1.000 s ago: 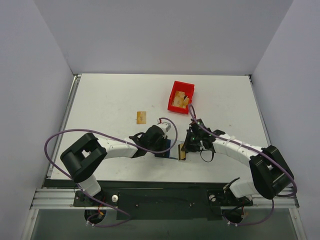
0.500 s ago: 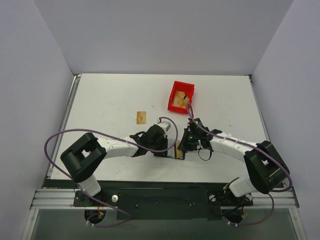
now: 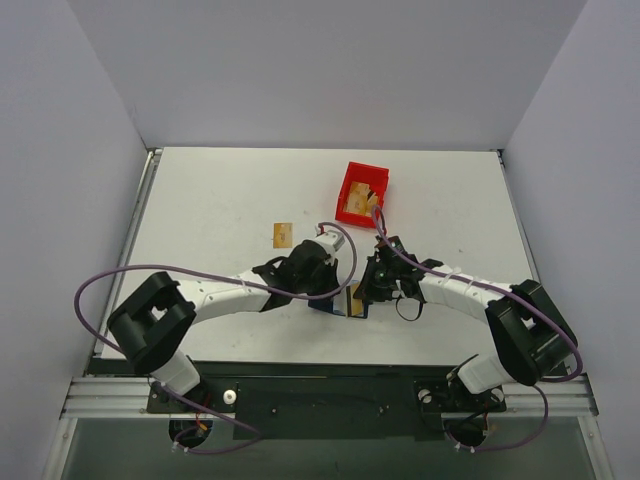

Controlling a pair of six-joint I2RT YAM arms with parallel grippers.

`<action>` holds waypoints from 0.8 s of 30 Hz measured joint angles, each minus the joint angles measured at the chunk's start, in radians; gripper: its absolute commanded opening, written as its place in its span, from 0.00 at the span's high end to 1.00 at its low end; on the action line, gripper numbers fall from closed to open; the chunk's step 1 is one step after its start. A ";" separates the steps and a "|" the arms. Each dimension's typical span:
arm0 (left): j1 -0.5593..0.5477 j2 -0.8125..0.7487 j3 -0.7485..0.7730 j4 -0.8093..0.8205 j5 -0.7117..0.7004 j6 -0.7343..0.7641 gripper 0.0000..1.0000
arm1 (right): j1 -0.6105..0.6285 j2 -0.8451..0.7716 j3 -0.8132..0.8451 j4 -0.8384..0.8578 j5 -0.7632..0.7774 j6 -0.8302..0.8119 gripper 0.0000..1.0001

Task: Put the credit cards into the card holder
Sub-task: Insert the credit card into the card holder.

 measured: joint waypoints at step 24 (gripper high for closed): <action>-0.013 0.160 -0.009 0.122 0.062 -0.012 1.00 | -0.027 -0.039 -0.047 0.033 -0.020 0.019 1.00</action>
